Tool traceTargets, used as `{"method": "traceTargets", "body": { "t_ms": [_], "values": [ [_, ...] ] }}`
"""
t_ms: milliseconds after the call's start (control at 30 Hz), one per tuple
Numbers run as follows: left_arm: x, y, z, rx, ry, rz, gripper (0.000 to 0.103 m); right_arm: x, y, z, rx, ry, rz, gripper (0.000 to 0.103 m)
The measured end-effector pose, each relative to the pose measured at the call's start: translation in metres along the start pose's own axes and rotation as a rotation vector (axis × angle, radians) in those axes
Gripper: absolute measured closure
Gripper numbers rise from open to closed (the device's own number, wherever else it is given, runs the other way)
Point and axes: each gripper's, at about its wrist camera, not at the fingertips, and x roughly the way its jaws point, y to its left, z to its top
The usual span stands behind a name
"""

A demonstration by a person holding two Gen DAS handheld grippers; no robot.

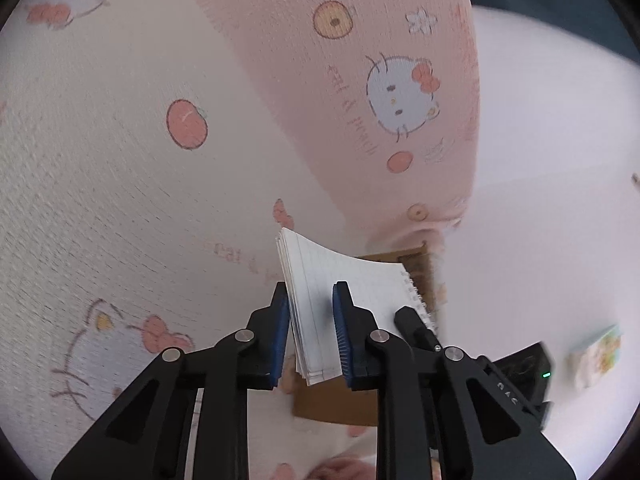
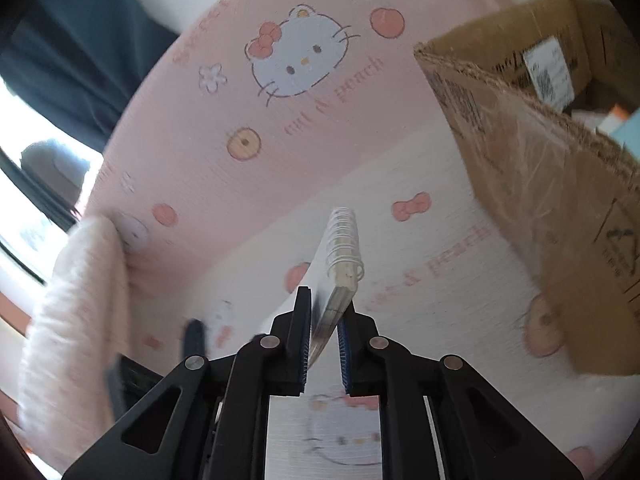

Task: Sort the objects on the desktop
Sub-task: 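Carry the notepad with the right gripper over the cardboard box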

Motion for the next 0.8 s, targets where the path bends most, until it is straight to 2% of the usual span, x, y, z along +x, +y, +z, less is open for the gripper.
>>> {"method": "traceTargets", "body": {
  "t_ms": [200, 433, 600, 800],
  "values": [
    [-0.004, -0.028, 0.001, 0.084, -0.017, 0.026, 0.079, -0.013, 0.009, 0.011, -0.085, -0.019, -0.052, 0.09],
    [0.008, -0.094, -0.005, 0.229, -0.013, 0.034, 0.079, -0.048, 0.008, 0.044, -0.092, -0.078, -0.064, 0.089],
    [0.032, -0.145, -0.011, 0.31, 0.018, 0.02, 0.079, -0.085, -0.016, 0.072, -0.041, -0.137, -0.069, 0.089],
    [0.084, -0.201, -0.033, 0.386, 0.084, 0.02, 0.079, -0.123, -0.06, 0.107, 0.031, -0.19, -0.104, 0.088]
  ]
}}
